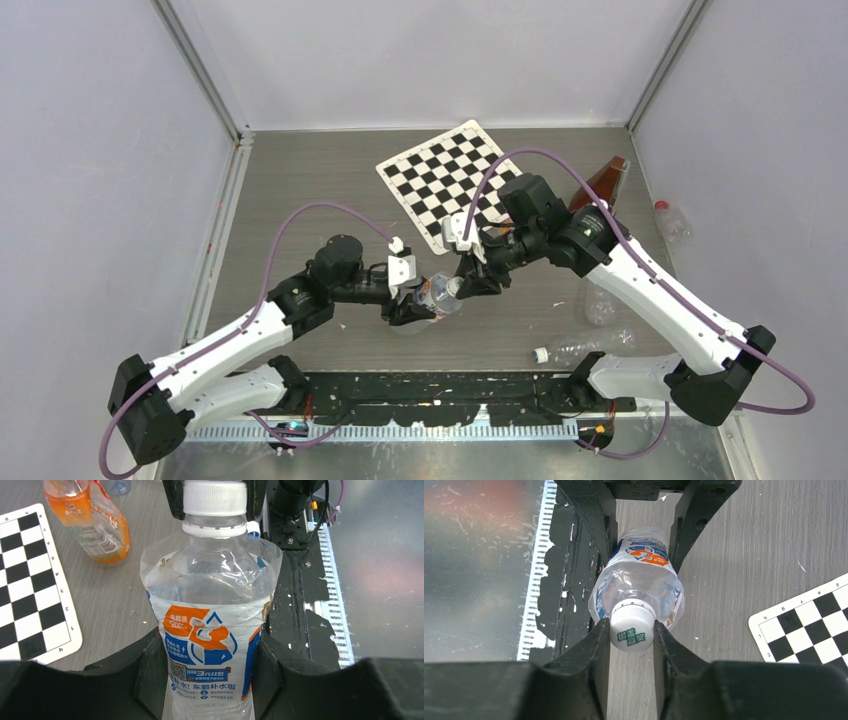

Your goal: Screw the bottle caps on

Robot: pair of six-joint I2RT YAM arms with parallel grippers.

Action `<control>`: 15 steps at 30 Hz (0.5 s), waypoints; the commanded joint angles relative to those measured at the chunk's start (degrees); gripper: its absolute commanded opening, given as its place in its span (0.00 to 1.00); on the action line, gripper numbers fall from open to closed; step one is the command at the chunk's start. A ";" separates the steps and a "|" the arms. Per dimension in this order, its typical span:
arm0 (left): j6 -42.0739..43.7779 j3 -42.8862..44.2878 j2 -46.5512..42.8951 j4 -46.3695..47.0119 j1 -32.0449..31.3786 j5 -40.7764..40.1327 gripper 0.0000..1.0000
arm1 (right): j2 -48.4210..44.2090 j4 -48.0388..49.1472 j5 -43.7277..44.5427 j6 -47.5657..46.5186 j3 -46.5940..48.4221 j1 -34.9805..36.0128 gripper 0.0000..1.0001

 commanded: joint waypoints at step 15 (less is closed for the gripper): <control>15.84 -1.60 -1.11 14.76 -9.98 -35.40 0.00 | 7.22 16.59 19.60 76.17 -4.29 -4.37 0.01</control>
